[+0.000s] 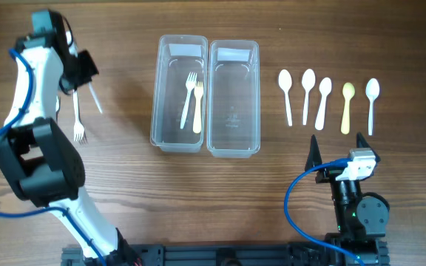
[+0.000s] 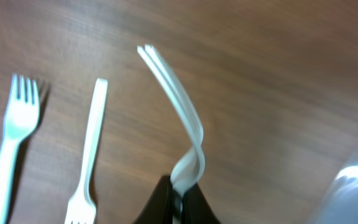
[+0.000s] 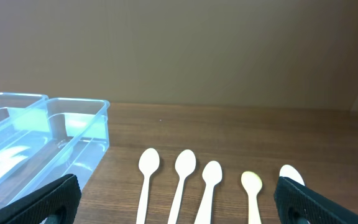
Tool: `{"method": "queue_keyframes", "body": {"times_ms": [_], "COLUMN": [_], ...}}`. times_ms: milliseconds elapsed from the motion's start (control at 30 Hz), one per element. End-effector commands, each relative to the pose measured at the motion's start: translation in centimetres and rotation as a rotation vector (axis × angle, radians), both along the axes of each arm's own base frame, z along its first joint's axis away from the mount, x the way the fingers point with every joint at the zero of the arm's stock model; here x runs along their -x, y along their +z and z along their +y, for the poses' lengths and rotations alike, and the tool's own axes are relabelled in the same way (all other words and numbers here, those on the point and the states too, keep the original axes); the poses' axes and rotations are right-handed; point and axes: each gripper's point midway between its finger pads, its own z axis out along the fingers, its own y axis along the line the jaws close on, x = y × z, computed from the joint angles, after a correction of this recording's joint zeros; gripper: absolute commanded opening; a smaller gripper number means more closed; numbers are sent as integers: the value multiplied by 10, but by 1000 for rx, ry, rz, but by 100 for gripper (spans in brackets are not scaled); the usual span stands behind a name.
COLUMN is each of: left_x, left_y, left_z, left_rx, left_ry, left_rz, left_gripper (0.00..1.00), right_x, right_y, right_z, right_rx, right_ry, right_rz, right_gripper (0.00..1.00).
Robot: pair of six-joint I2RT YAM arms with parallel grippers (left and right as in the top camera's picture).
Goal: Pack container
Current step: 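Place the bent white fork into the left container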
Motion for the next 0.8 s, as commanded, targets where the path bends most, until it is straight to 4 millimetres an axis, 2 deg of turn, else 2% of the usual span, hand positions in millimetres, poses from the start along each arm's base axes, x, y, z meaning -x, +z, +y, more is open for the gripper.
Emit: {"method": "queue_keyframes", "body": {"times_ms": [0, 33, 133, 233, 367, 500, 600, 633, 667, 733, 767], "left_x": [-17, -15, -4, 6, 20, 31, 35, 35, 33, 27, 22], "left_y": [81, 86, 81, 73, 46, 14, -5, -8, -8, -1, 10], "left_z": [-69, -102, -146, -179, -216, -228, -227, -227, -227, -228, -226], "left_rx": [108, 146, 163, 156, 94, 41, 23, 23, 23, 25, 20], "left_ry": [-132, -201, -275, -348, -435, -472, -476, -476, -475, -474, -469], "left_rz": [-174, -176, -130, -90, -4, 72, 117, 124, 117, 85, 58], "left_gripper": [4, 4, 4, 4, 5, 9, 24, 38, 43, 43, 42], "right_x": [0, 0, 0, 0, 0, 0, 0, 0, 0, 0, 0], "right_y": [1, 1, 1, 1, 1, 1, 1, 1, 1, 1, 1], "right_z": [2, 2, 2, 2, 2, 2, 2, 2, 2, 2, 2], "right_rx": [2, 2, 2, 2, 2, 2, 2, 2, 2, 2, 2], "right_ry": [12, 12, 12, 12, 12, 12, 12, 12, 12, 12, 12], "right_rz": [-7, -7, -7, -7, -7, -7, -7, -7, -7, -7, -7], "right_gripper": [100, 100, 100, 100, 100, 100, 100, 100, 100, 100, 100]}}
